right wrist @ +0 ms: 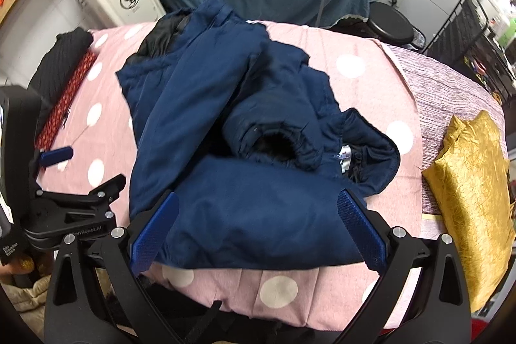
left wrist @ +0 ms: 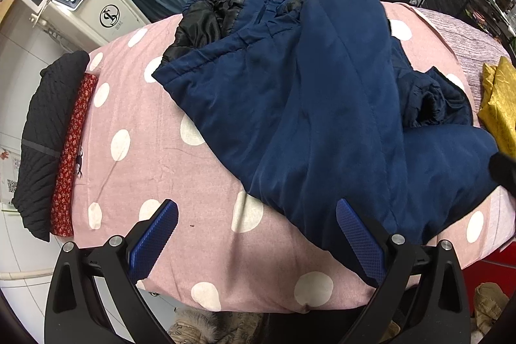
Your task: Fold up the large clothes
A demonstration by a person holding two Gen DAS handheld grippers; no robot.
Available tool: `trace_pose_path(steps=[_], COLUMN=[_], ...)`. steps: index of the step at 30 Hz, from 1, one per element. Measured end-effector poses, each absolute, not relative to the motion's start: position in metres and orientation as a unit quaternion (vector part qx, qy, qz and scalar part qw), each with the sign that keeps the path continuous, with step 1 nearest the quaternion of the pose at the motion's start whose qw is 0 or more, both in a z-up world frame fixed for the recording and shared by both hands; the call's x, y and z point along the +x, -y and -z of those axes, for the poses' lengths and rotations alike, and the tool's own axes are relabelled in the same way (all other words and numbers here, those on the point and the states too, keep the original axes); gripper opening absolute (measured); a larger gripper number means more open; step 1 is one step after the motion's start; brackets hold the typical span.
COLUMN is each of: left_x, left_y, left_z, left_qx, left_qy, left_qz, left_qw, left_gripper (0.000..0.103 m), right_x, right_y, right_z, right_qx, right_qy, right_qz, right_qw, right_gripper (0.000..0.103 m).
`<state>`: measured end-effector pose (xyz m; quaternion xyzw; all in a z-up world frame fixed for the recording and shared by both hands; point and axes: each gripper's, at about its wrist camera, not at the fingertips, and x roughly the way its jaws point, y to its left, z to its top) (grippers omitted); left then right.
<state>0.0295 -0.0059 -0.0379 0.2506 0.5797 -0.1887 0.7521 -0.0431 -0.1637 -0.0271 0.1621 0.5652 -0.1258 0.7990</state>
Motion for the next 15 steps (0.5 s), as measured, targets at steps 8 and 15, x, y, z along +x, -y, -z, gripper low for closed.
trace_pose_path(steps=[8,15], left_x=[0.042,0.092], left_y=[0.009,0.003], left_z=[0.040,0.040], left_qx=[0.261,0.267], left_qy=[-0.573,-0.530], left_qz=[0.188,0.208], left_qw=[0.754,0.778], left_gripper=[0.097,0.097], right_x=[-0.034,-0.049], right_y=[0.171,0.238], right_z=[0.027,0.009], right_qx=[0.172,0.271], right_qy=[-0.558,-0.431], right_qz=[0.122,0.195], right_qw=[0.802,0.838], right_gripper=[0.097,0.097])
